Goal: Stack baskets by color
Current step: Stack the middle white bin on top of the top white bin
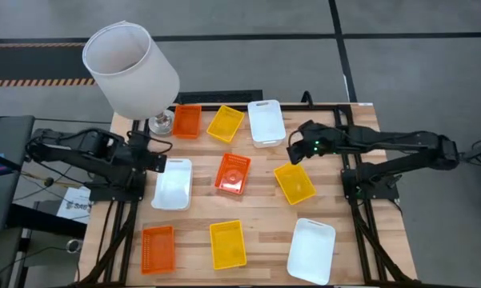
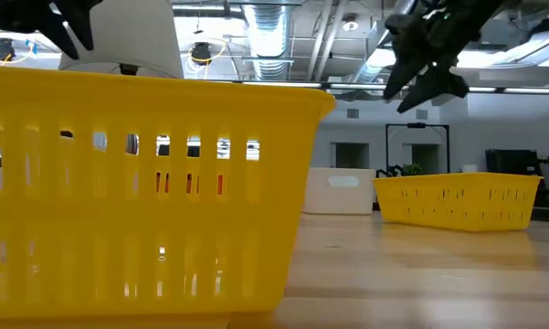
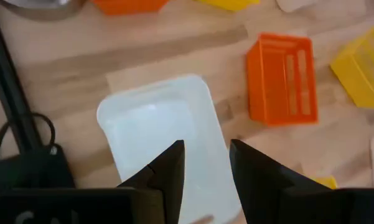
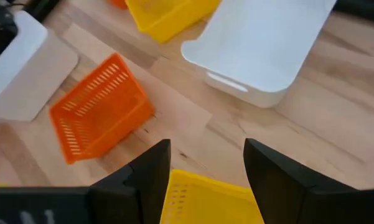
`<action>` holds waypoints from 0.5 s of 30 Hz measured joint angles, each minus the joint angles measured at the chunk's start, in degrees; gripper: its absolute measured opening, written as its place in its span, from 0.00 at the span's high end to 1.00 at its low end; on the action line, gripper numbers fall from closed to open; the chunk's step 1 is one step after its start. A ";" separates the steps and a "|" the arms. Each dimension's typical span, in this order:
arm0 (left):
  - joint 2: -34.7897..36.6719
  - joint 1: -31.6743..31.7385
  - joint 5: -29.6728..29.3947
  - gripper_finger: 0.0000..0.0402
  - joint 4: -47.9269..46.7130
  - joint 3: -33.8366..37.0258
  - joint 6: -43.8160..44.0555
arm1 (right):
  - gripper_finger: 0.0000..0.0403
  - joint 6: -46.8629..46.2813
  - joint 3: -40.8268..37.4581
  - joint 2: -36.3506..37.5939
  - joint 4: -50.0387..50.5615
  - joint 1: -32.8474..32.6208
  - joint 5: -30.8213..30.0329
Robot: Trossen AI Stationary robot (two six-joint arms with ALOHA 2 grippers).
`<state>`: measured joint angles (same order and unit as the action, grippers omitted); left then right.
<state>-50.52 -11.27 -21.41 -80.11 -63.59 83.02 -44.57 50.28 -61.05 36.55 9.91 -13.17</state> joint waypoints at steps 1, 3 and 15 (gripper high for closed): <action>-0.73 0.00 -0.63 0.72 0.10 0.00 -0.02 | 0.44 -0.86 0.00 -0.46 -0.05 0.05 -0.02; -2.54 0.00 -1.47 0.71 0.51 0.00 -0.60 | 0.44 -2.26 0.00 -1.22 0.67 0.23 -0.07; -17.35 -0.51 4.42 0.48 7.71 0.07 -3.41 | 0.44 -8.60 0.00 3.50 12.08 0.08 -0.20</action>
<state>-67.86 -11.77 -16.99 -72.40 -63.53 79.62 -53.17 50.28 -57.55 48.63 9.99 -13.37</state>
